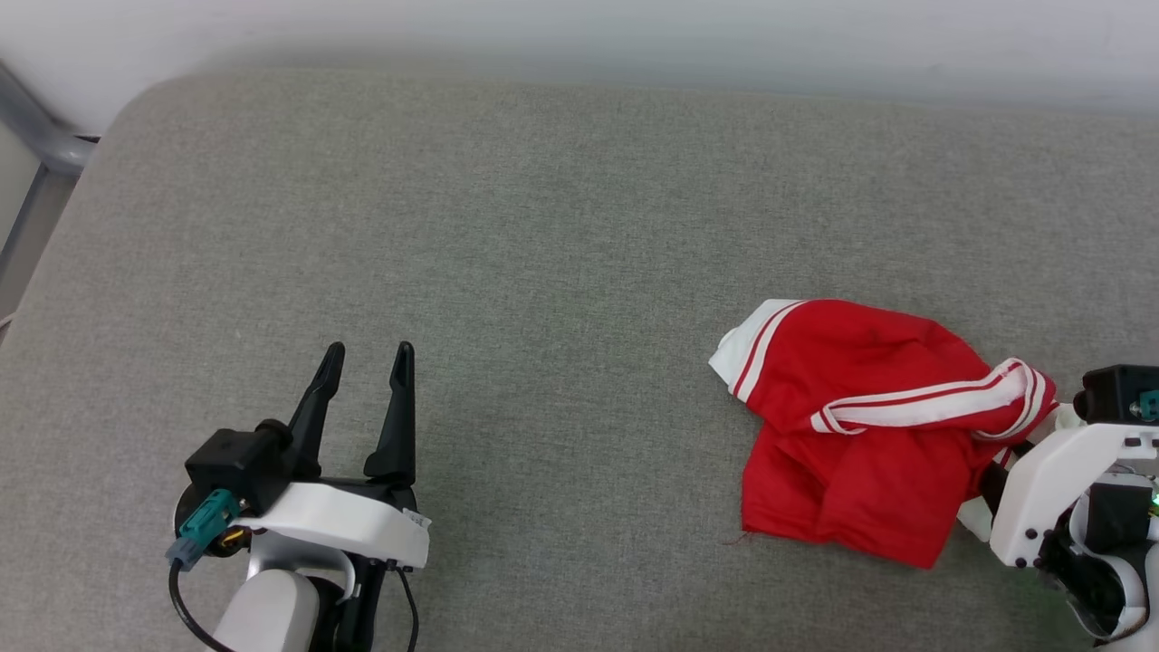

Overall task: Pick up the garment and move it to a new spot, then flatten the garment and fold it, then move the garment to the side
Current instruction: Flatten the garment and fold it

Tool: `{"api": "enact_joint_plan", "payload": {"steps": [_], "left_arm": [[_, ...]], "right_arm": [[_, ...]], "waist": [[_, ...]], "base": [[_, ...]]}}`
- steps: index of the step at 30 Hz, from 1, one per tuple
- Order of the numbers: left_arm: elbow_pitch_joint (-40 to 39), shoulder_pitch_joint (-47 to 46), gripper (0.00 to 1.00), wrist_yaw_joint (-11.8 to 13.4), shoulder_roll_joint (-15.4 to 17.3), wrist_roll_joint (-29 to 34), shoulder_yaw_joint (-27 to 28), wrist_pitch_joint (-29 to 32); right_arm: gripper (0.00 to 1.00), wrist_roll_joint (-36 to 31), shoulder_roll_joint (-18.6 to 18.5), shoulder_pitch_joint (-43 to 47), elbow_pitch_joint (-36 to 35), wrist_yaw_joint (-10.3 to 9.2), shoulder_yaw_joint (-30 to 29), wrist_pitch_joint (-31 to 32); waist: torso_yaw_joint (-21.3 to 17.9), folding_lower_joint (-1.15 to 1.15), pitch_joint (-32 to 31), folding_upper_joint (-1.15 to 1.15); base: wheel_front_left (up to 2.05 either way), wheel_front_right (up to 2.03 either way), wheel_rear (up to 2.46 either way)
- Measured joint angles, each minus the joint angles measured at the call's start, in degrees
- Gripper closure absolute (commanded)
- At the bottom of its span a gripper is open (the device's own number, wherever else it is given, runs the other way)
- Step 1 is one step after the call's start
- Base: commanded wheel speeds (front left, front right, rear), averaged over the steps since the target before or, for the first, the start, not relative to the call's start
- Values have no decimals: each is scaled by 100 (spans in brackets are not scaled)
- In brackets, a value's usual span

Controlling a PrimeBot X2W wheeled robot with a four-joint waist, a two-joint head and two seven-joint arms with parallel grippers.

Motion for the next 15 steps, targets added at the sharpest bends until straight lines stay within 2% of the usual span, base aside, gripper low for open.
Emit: {"api": "enact_joint_plan", "payload": {"steps": [1,2,6,15], "left_arm": [[24,-18,0,-25,-14,4,3,-2],[51,-35,0,-33,-27,4,7,-5],[130,-56,0,-75,-84,22,62,-8],[158,-56,0,-140,-169,123,109,-9]], "right_arm": [[73,13,-10,-29,69,0,8,9],[100,32,-20,-65,111,0,9,15],[100,57,-88,-164,127,0,41,-91],[100,-65,-475,-857,-326,0,183,-271]], "waist": [[21,0,24,0],[43,0,42,0],[92,0,57,0],[82,0,-44,0]], "base": [[0,0,0],[0,0,0],[0,0,0],[0,0,0]]}}
